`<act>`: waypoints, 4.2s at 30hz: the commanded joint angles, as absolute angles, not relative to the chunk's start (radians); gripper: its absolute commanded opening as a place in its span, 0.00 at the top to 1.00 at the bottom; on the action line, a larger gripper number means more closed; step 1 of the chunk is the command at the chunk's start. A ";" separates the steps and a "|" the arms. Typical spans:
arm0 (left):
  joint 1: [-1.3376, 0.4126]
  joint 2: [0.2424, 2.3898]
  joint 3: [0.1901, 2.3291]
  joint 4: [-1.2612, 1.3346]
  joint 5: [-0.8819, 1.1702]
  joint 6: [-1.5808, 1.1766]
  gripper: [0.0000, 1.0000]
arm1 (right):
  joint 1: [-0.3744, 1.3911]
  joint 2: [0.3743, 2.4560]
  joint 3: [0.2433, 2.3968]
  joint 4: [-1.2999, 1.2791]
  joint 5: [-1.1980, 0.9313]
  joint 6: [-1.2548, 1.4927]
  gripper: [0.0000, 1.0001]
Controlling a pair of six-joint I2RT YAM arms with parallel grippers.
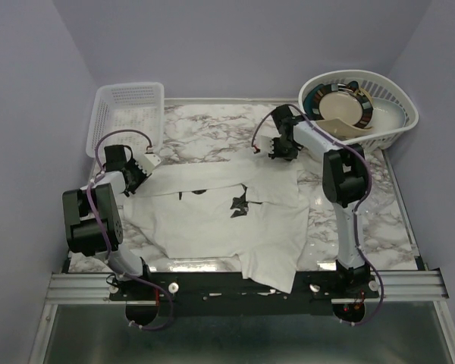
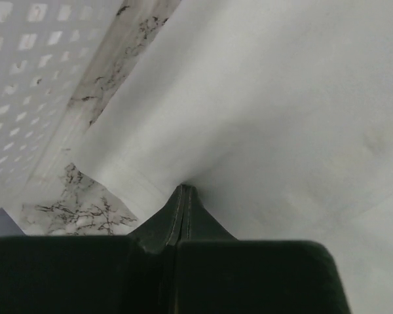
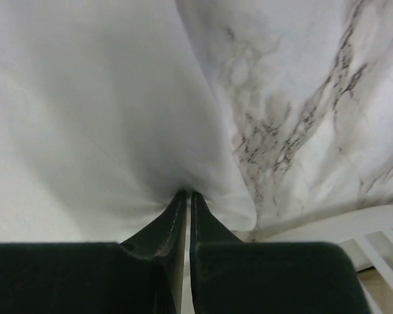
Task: Roll the t-shirts
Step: Fold the T-shirt at the center of the board.
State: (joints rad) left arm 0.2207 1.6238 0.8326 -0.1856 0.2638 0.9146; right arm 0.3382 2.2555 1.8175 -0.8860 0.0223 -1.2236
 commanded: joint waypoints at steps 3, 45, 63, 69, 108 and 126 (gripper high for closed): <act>0.225 1.749 0.893 -0.156 0.172 0.986 1.00 | 0.333 2.359 1.960 -1.054 0.063 -1.330 0.86; 0.120 1.003 0.844 -0.595 0.318 0.334 0.42 | 1.204 0.928 0.532 -0.724 -0.364 -1.160 0.43; 0.120 0.919 0.822 -0.624 0.273 0.365 0.41 | 1.325 1.207 0.683 -0.807 -0.454 -1.146 0.56; 0.120 0.907 0.821 -0.624 0.268 0.394 0.41 | 1.374 1.281 0.710 -0.874 -0.468 -1.140 0.57; 0.120 0.885 0.851 -0.724 0.449 0.432 0.39 | 1.408 1.180 0.686 -0.813 -0.161 -0.962 0.97; 0.098 1.247 0.868 -0.760 0.474 0.626 0.39 | 1.295 1.054 0.611 -0.724 -0.164 -0.989 0.99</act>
State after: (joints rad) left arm 0.1146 1.1320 0.8349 -0.7338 0.5072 0.4805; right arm 1.3071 1.0653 0.6266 -0.7437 -0.1787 -0.9764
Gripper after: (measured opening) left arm 0.620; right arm 0.023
